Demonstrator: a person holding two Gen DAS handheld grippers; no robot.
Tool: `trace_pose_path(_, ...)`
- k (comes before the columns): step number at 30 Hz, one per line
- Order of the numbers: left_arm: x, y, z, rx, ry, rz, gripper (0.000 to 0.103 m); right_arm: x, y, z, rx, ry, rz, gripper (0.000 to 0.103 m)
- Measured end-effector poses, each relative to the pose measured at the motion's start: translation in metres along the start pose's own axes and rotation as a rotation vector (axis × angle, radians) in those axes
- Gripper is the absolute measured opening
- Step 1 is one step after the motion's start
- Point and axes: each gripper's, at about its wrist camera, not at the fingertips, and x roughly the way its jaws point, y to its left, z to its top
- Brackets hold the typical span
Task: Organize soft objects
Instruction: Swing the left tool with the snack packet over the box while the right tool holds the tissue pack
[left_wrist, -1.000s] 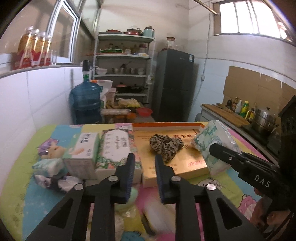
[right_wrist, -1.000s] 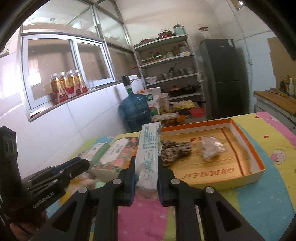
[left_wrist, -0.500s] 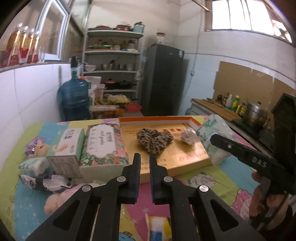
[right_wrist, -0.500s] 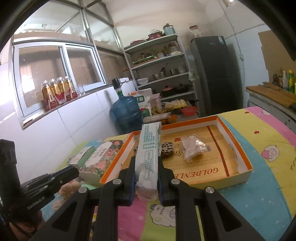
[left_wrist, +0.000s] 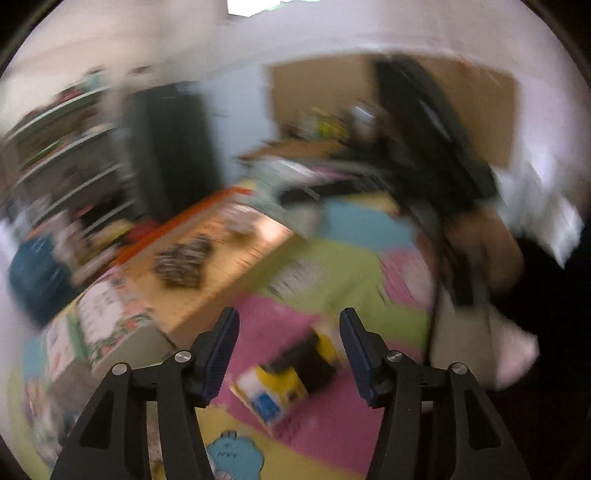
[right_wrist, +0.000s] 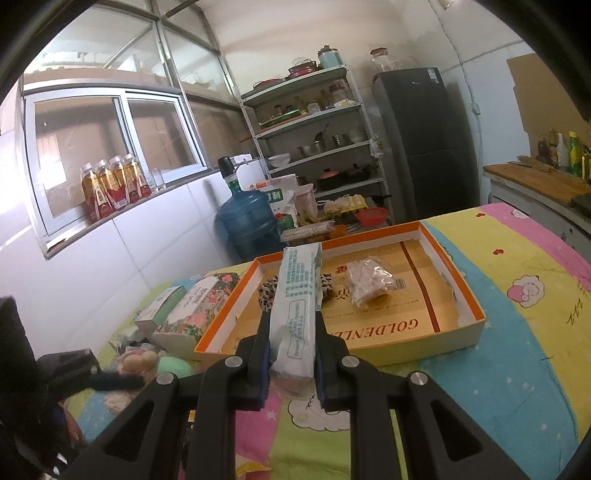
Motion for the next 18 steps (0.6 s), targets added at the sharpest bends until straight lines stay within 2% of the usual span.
trace_pose_path(2, 0.007, -0.008, -0.007, 0.122, 0.086, -0.097, 0.058, -0.002, 0.0, -0.002, 0.007, 0.0, 0.001, 0.019)
trace_pose_path(4, 0.016, -0.01, -0.012, 0.178, 0.145, -0.15, 0.058, -0.004, -0.001, -0.003, 0.012, 0.0, -0.001, 0.019)
trace_pose_path(6, 0.024, -0.011, -0.016, 0.227, 0.186, -0.169, 0.058, -0.006, -0.001, -0.003, 0.018, 0.001, -0.007, 0.019)
trace_pose_path(8, 0.03, -0.008, -0.017, 0.268, 0.196, -0.159, 0.058, -0.008, 0.0, -0.001, 0.021, -0.001, -0.02, 0.019)
trace_pose_path(11, 0.031, 0.004, -0.01, 0.268, 0.157, -0.156, 0.058, -0.01, -0.003, 0.0, 0.023, -0.004, -0.044, 0.019)
trace_pose_path(14, 0.038, 0.008, -0.008, 0.303, 0.181, -0.16, 0.059, -0.01, -0.006, 0.002, 0.03, -0.006, -0.061, 0.02)
trace_pose_path(18, 0.051, 0.013, -0.006, 0.329, 0.209, -0.225, 0.059, -0.007, -0.007, 0.002, 0.032, -0.001, -0.072, 0.02)
